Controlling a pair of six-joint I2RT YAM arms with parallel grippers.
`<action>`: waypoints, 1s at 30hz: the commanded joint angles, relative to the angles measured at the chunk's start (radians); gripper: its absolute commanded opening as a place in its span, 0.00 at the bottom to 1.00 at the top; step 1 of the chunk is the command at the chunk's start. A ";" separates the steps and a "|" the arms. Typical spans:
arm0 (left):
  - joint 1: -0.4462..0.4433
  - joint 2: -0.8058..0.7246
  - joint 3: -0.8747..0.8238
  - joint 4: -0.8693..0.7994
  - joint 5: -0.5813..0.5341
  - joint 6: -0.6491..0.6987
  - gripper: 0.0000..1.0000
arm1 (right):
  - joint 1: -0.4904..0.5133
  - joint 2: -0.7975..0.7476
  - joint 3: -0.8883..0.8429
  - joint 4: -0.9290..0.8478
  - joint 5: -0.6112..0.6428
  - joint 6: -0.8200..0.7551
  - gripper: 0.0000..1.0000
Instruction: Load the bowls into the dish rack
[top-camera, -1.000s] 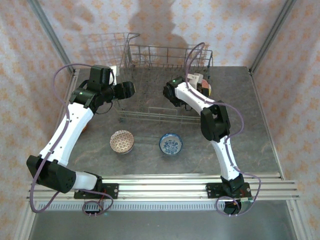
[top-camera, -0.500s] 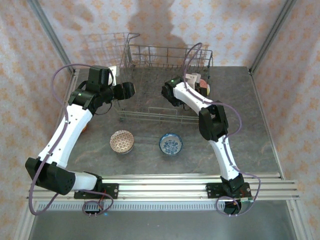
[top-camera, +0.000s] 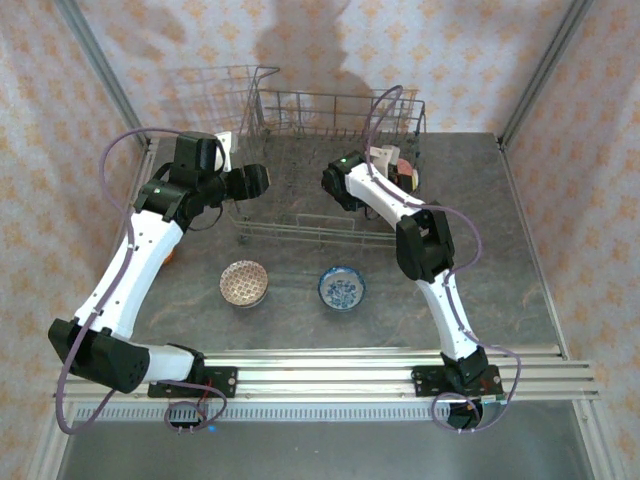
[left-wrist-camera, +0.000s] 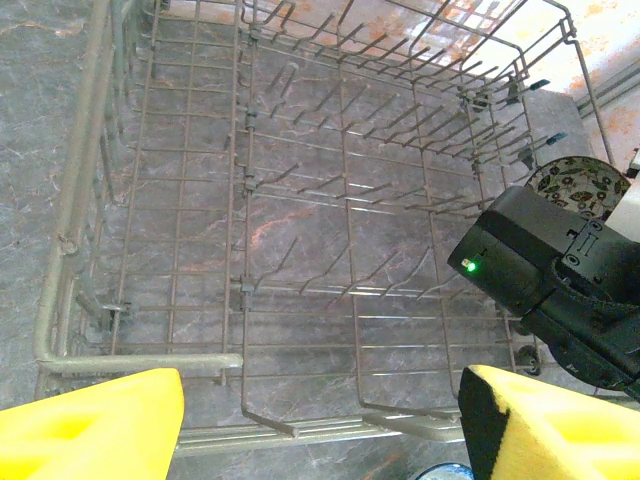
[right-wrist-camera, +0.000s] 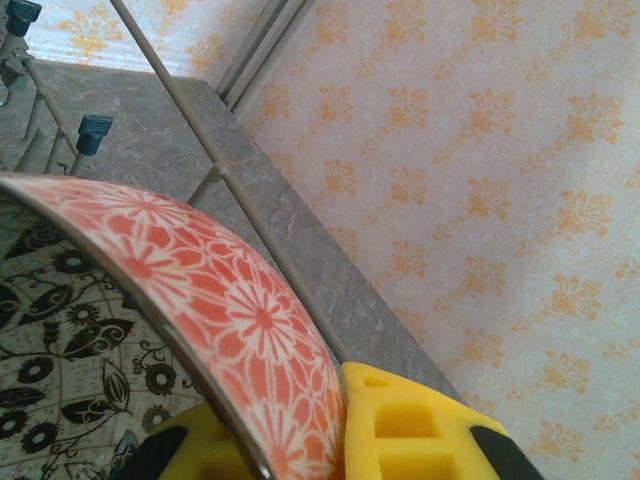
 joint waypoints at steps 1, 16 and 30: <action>0.007 -0.030 -0.001 0.009 0.020 0.019 0.74 | 0.037 0.087 0.004 -0.148 -0.233 -0.016 0.07; 0.008 -0.042 -0.005 0.020 0.033 0.013 0.74 | 0.040 0.126 0.034 -0.149 -0.345 -0.041 0.07; 0.013 -0.053 -0.019 0.033 0.042 0.004 0.74 | 0.048 0.180 0.056 -0.148 -0.411 -0.065 0.09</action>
